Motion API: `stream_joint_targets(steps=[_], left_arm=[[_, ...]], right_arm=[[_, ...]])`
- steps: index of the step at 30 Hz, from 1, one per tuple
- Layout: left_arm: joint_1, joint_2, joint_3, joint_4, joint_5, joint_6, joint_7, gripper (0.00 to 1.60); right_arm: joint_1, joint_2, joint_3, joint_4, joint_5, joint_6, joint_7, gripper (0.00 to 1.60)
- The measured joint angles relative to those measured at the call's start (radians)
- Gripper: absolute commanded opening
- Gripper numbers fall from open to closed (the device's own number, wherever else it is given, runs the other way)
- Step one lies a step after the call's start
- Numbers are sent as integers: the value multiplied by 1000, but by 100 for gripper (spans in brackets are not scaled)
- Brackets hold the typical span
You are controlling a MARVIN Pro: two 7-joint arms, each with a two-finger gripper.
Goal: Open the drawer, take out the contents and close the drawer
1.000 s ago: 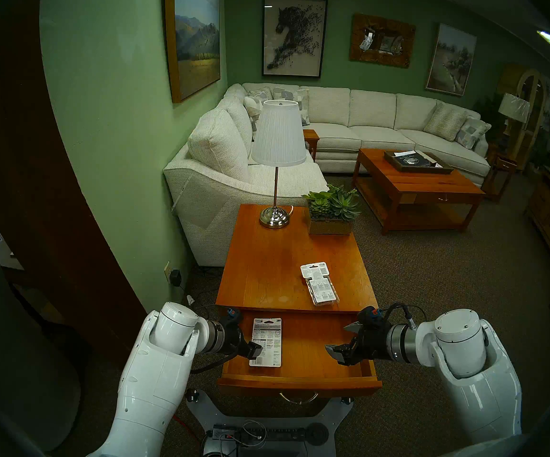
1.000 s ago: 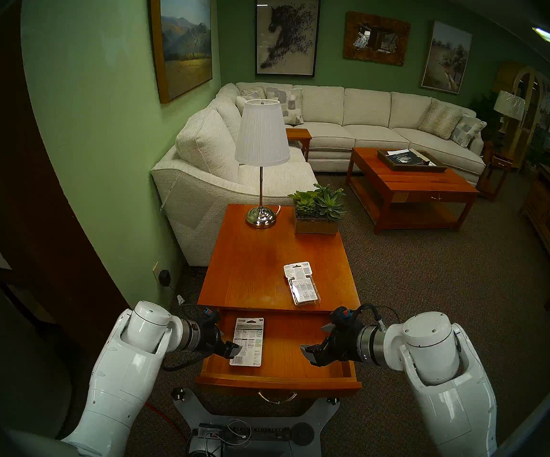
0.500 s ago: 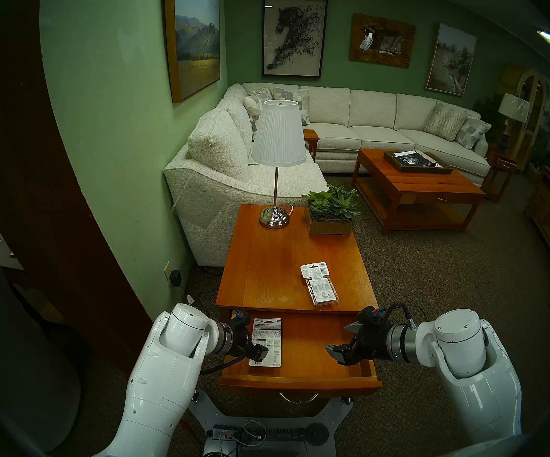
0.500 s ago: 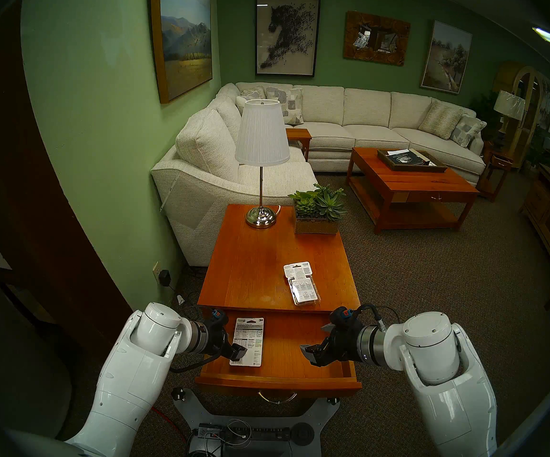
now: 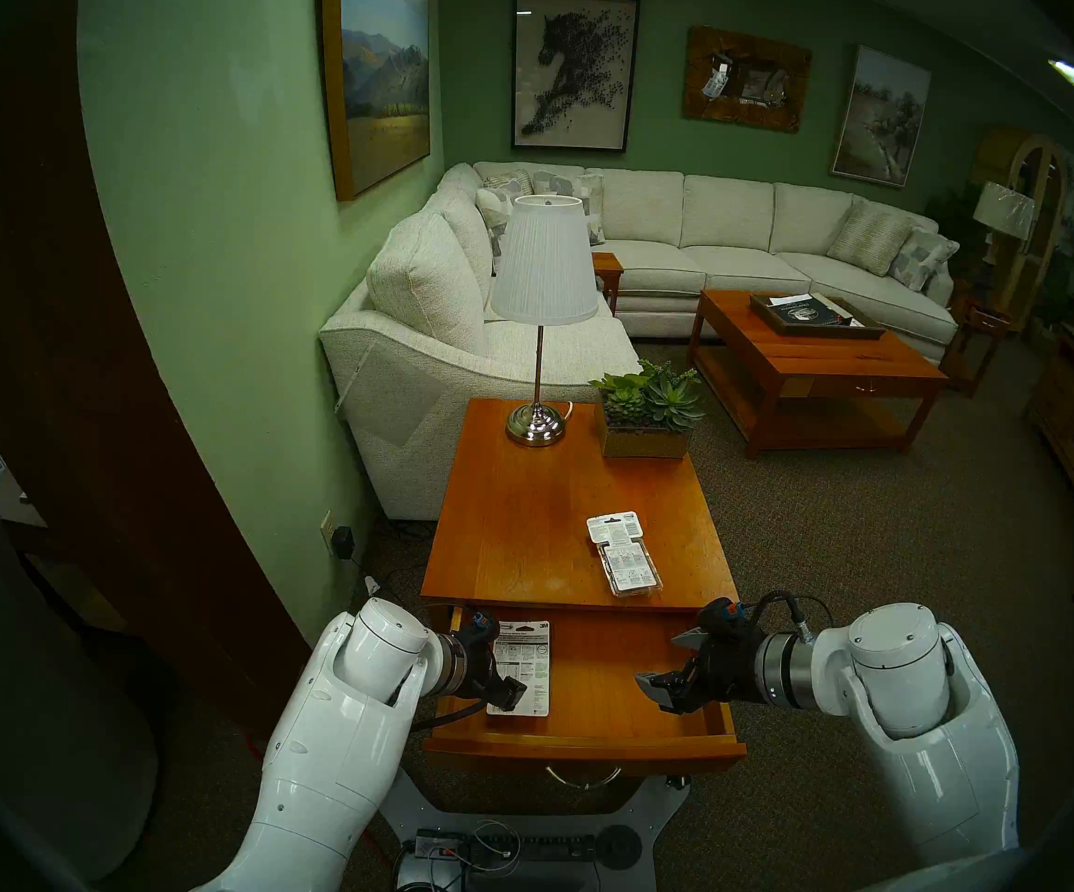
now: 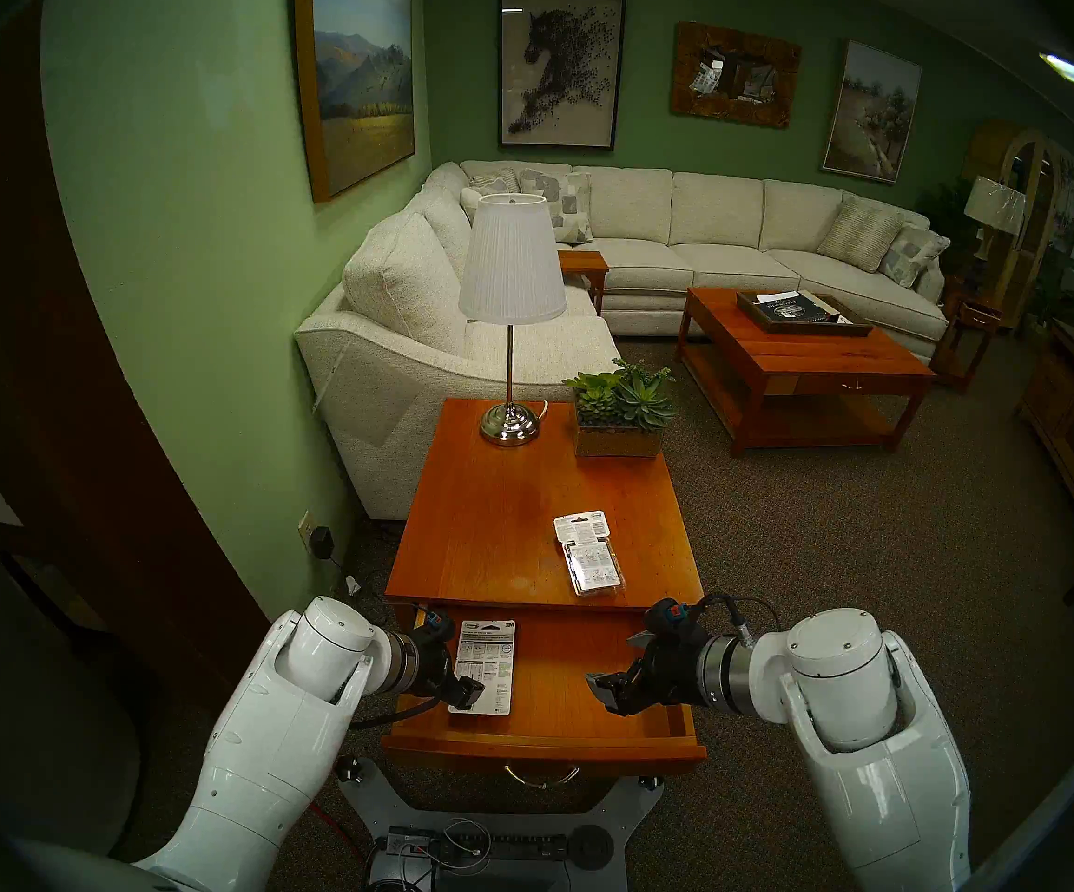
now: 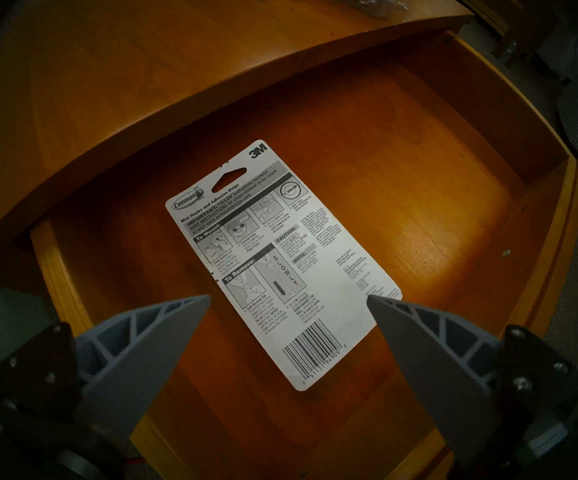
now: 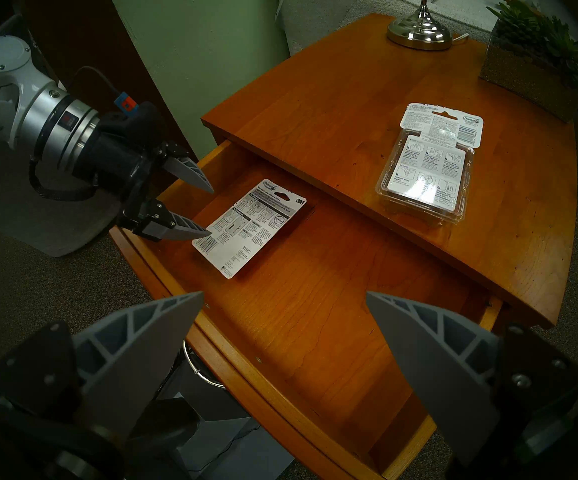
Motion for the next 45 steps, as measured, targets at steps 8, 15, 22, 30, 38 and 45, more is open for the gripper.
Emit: stream_joint_targets(steps=[8,15,22,30,38,45], left_arm=[[-7,-9,27,29,32,-22,47,160],[-11,-19,43,62,52,-38,81,160],[-21,-31,47,94,57,-48,100,160],[-37,-42,48,126,51,-53,111,160],[-68,-55,44,193,32,-53,115,160],[-92,-61,44,226,19,-55,121,160]], right_arm=[[0,0,0,0,0,0,0,160],[0,0,0,0,0,0,0,160],[0,0,0,0,0,0,0,160],[0,0,0,0,0,0,0,160],[0,1,0,0,1,0,0,160],[0,1,0,0,1,0,0,160]])
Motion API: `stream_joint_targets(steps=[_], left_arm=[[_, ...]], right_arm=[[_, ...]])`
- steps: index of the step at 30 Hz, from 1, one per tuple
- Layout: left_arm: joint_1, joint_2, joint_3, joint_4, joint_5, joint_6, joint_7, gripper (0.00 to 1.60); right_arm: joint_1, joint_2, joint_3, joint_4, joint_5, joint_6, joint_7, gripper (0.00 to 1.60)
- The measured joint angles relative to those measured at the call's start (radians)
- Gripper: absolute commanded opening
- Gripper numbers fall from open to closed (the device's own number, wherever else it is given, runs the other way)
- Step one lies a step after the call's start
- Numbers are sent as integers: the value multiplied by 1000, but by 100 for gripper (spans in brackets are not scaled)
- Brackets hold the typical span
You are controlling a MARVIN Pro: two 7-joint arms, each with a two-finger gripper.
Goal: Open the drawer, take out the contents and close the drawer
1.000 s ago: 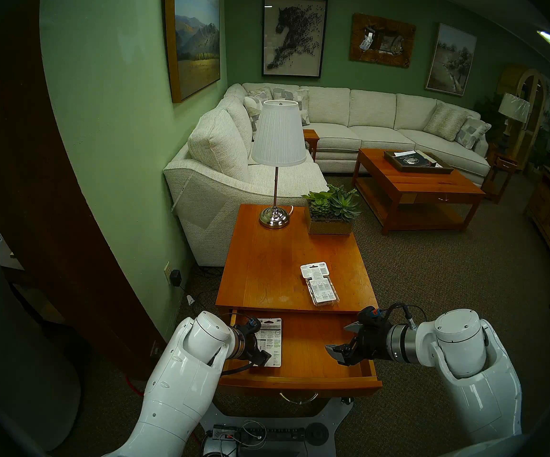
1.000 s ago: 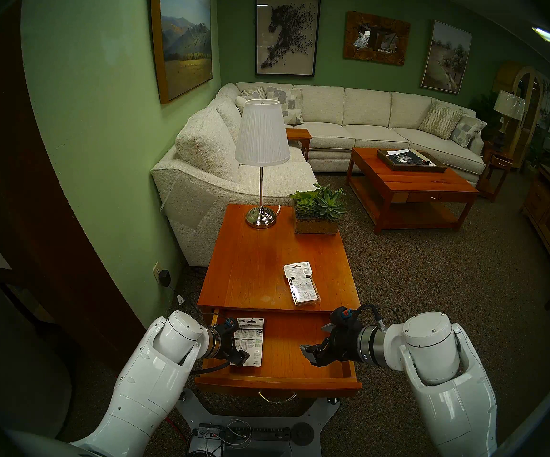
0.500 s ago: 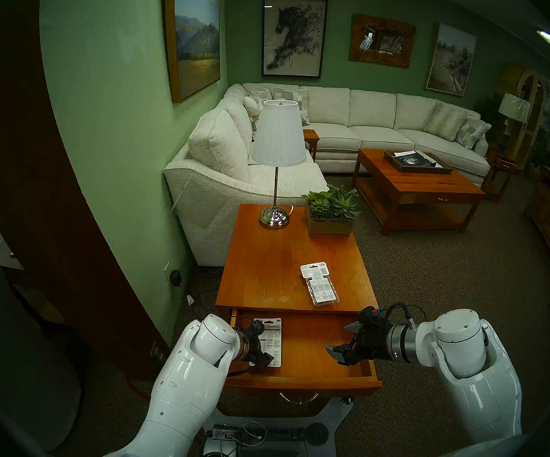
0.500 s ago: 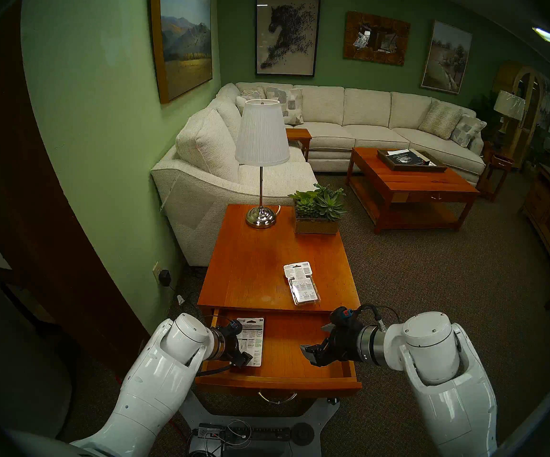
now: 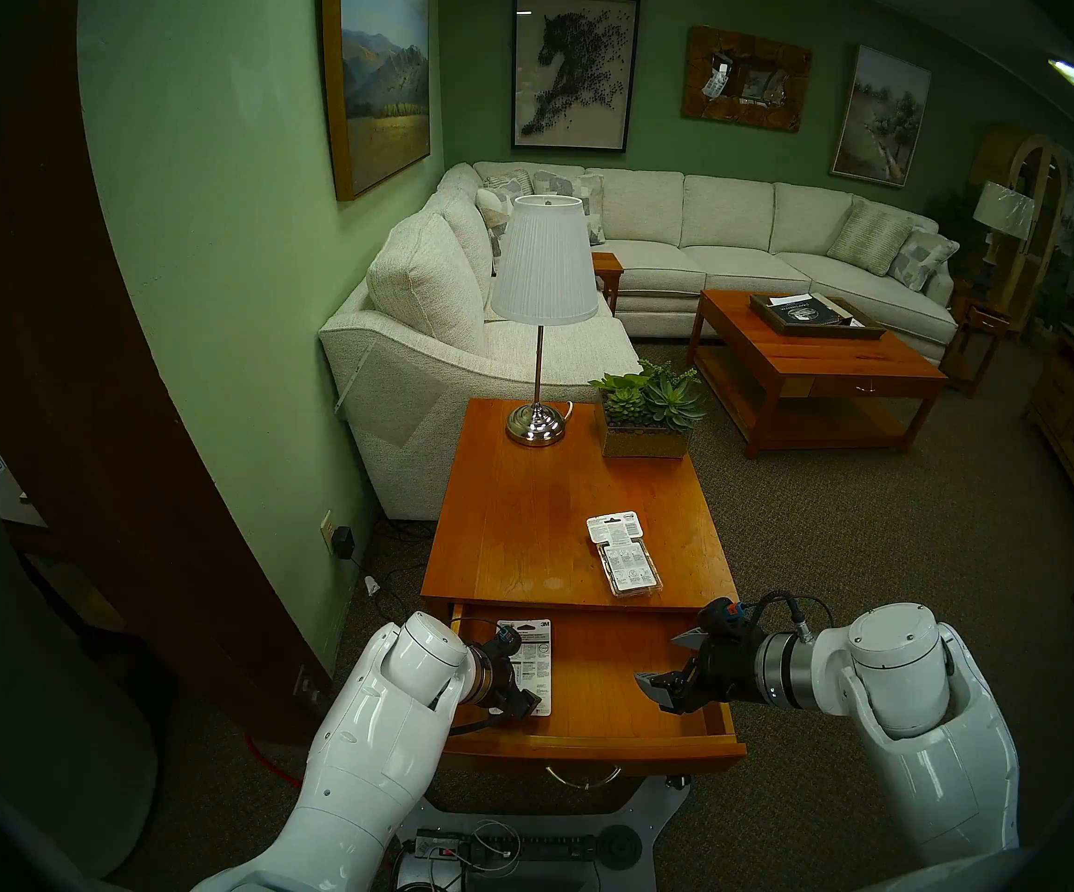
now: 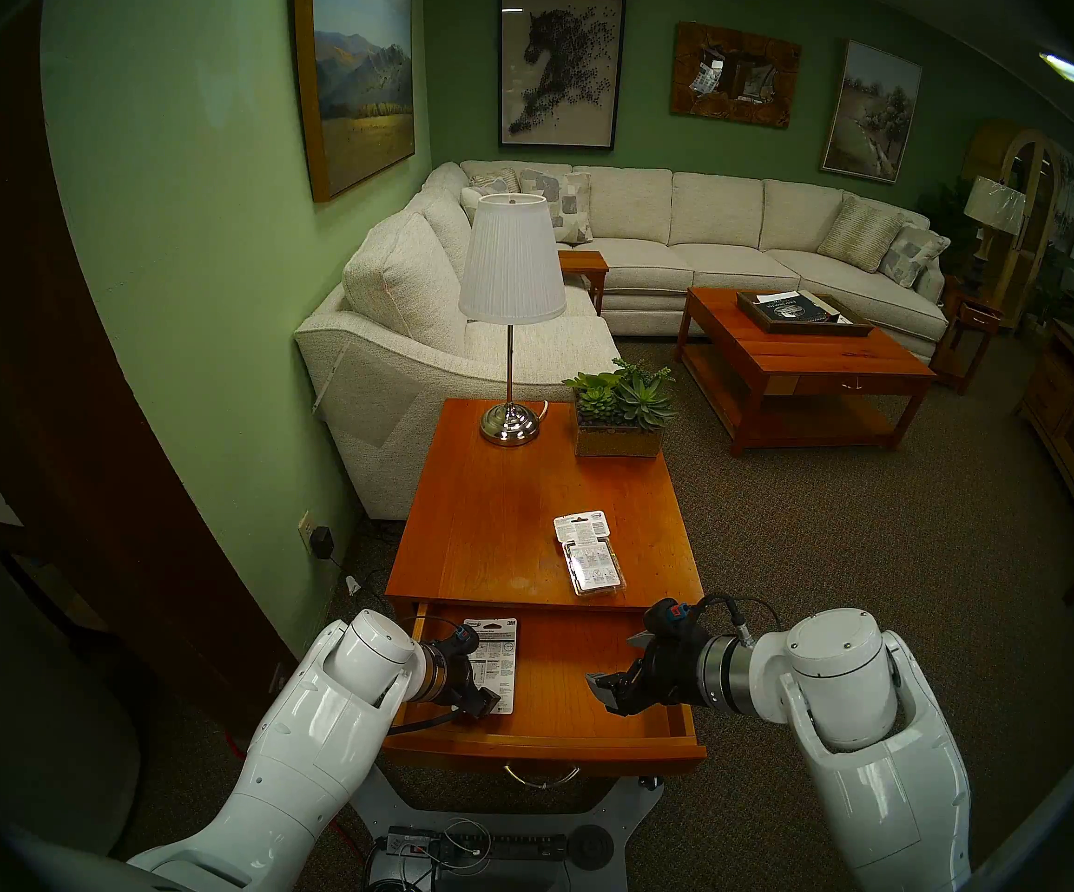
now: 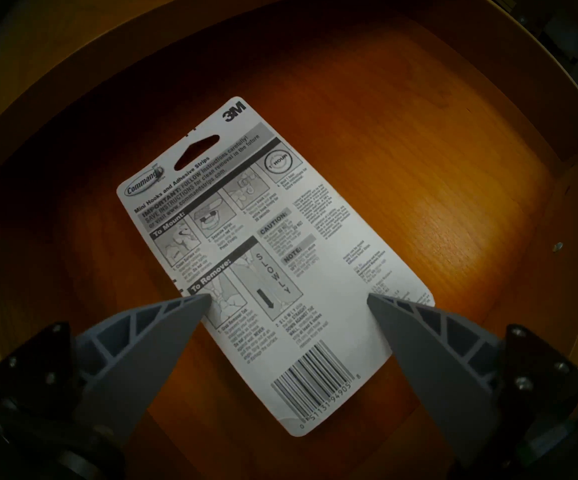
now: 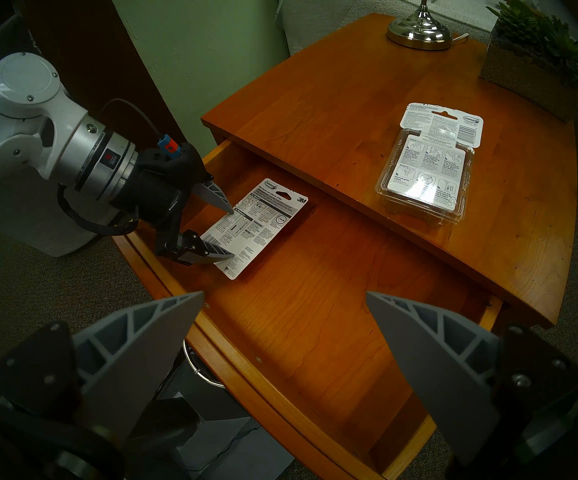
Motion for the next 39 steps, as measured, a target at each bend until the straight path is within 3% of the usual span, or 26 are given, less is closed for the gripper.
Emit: stream_joint_targets(steps=[23,39], left_arm=[[-43,-6,64,47,-43,18,15,160],[-30,4,44,-28,-65,54,-25,160]], right_arm=[[0,0,0,0,0,0,0,160],[0,0,0,0,1,0,-1,160]])
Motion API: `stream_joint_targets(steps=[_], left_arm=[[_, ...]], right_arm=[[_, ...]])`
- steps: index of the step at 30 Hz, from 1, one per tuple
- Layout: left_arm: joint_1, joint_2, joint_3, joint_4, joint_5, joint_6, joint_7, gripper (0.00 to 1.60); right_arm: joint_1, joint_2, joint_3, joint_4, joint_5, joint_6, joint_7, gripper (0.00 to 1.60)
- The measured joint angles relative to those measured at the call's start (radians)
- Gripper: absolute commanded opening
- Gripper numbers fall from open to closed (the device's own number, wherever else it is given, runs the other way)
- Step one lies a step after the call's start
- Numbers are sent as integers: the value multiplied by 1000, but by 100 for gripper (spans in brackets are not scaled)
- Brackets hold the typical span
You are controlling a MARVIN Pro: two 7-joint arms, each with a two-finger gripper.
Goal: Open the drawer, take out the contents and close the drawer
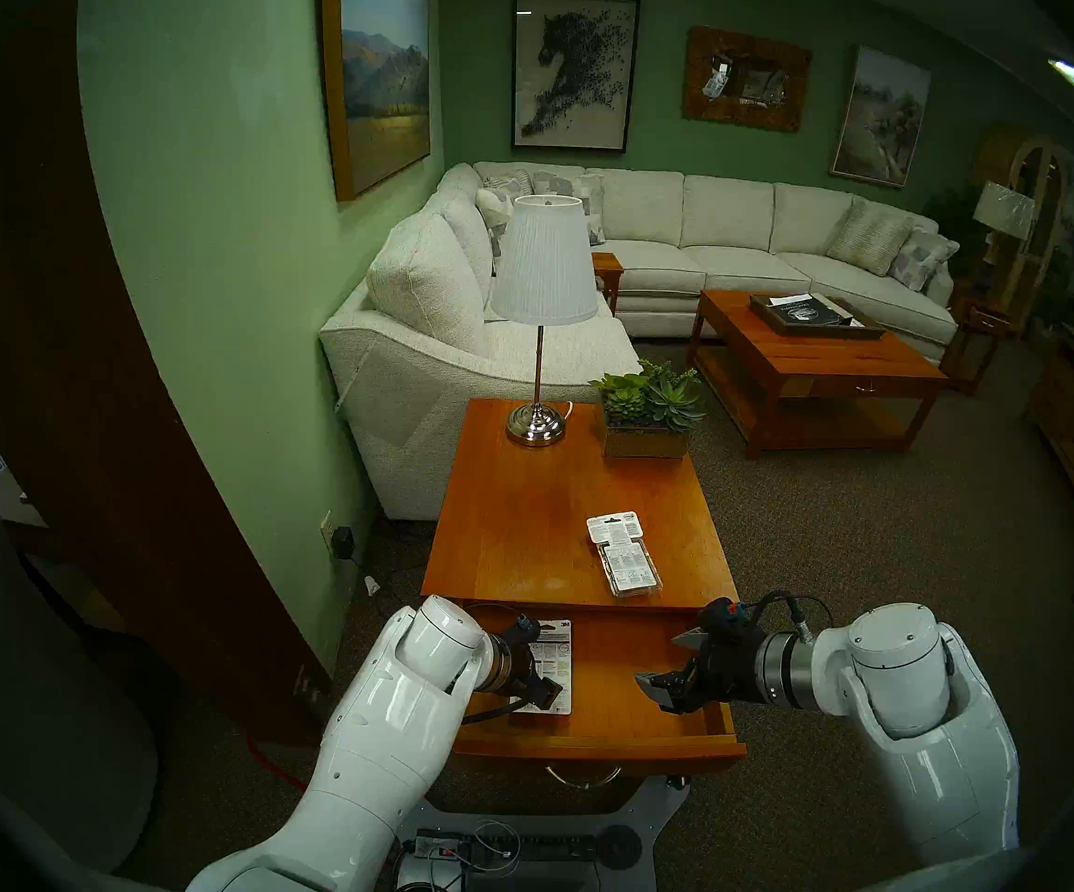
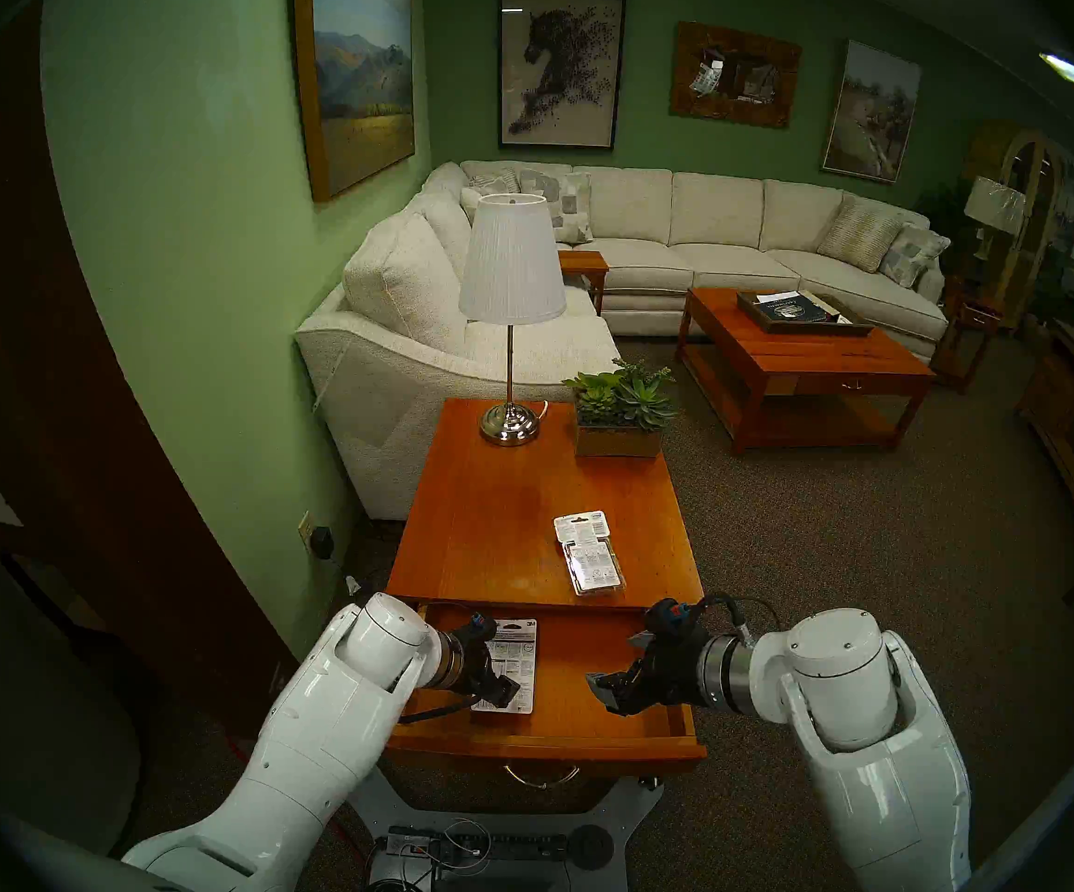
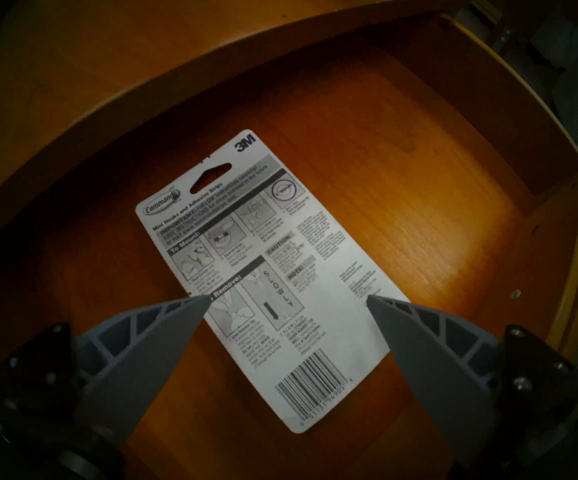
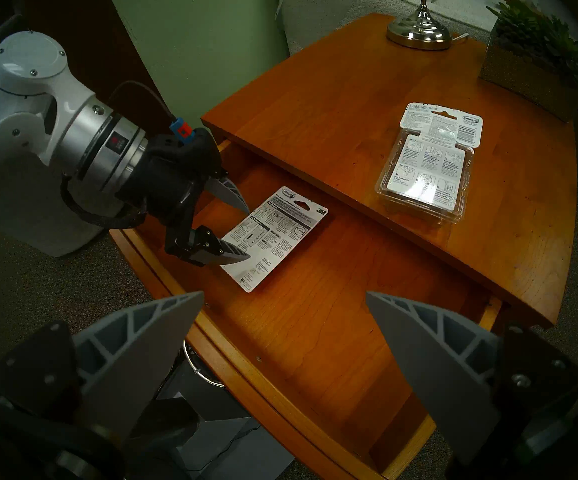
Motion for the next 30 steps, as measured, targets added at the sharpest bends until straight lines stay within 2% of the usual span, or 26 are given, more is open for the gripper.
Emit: stream_joint_targets(steps=[13,30], left_arm=[[1,11,-23,2,-2,7,5,160],[-26,-10,-23,105,-8,-25,77,160]], right_arm=[[0,0,0,0,0,0,0,160],[0,0,0,0,0,0,0,160]])
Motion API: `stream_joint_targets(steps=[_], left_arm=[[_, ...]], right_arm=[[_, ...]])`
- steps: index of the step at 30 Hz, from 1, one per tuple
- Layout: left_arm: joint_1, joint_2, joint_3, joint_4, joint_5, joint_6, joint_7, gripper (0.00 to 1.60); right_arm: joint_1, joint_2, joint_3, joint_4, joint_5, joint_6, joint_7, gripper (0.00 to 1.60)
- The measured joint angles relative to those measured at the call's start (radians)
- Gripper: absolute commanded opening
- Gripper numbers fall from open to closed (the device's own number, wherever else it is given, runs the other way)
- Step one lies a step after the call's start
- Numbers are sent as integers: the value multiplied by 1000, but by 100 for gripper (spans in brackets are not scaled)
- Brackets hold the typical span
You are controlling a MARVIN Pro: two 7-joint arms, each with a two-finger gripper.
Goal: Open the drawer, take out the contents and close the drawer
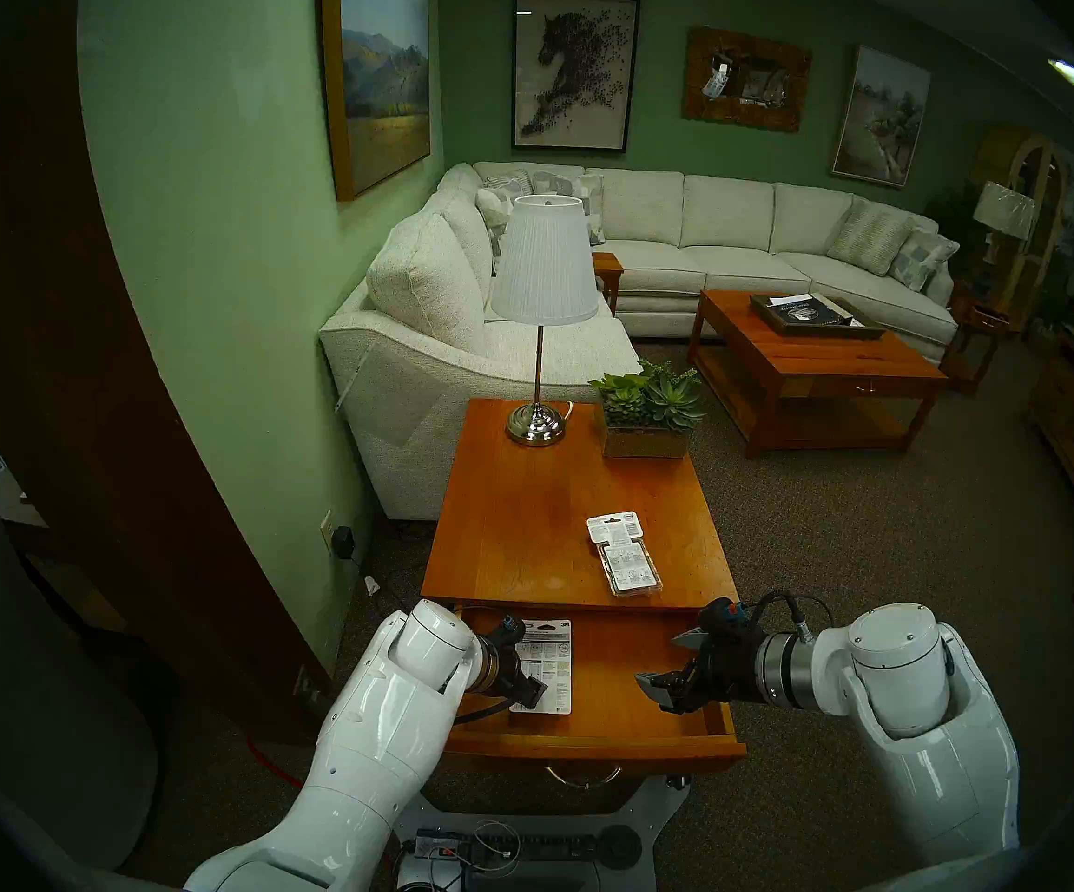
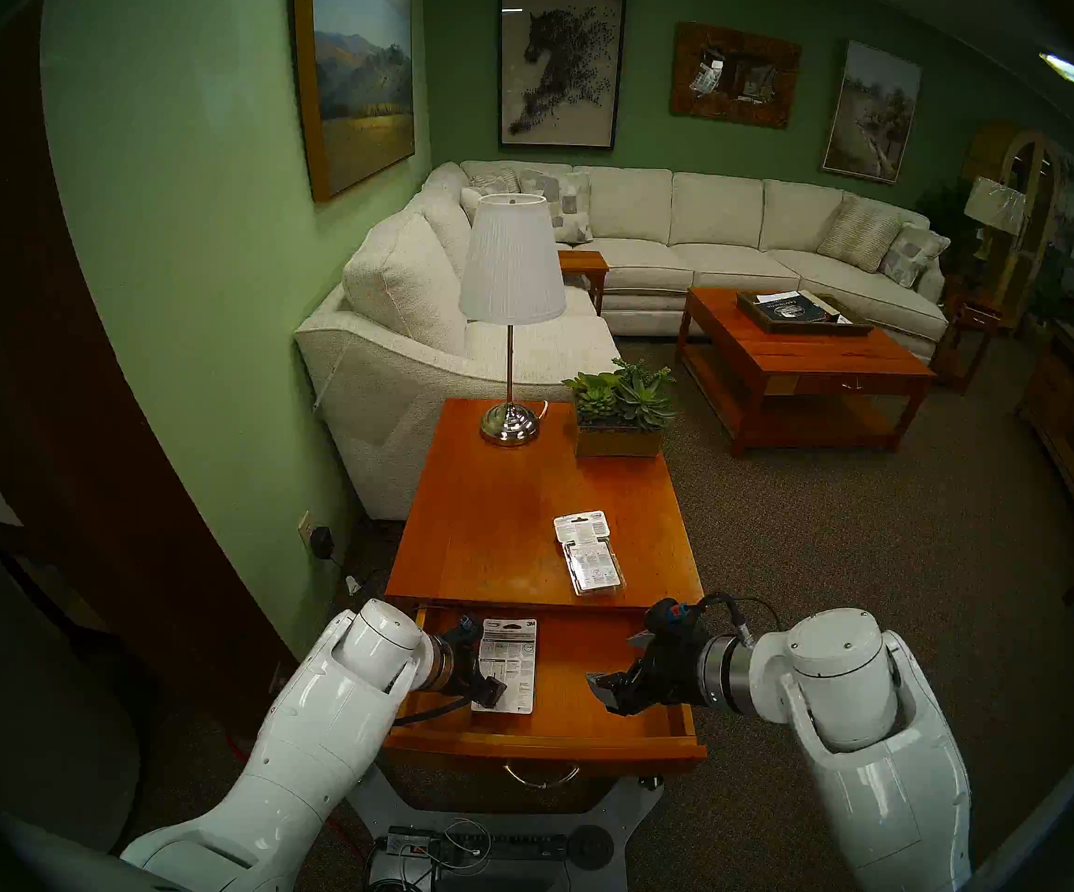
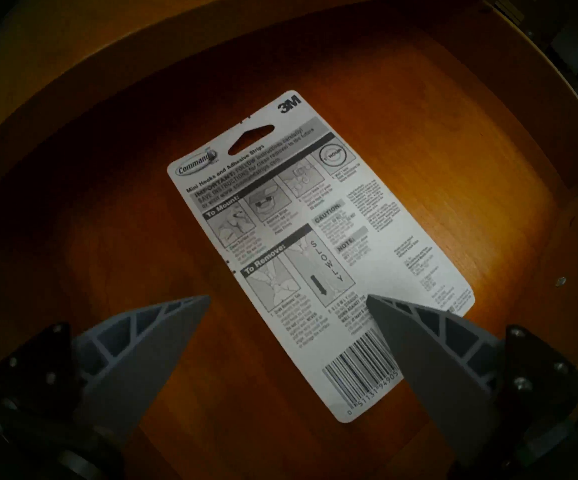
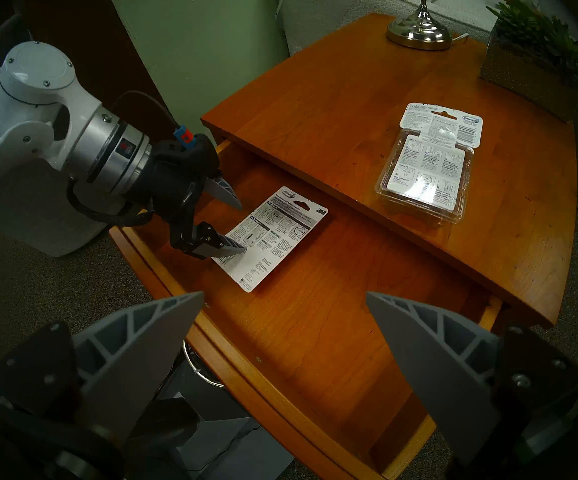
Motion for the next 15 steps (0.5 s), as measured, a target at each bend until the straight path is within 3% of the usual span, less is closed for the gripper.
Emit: stream_joint_targets(steps=[15], left_arm=[[-55,-21,-35,83,-59,16,-27,160]], right_arm=[[0,0,0,0,0,0,0,160]])
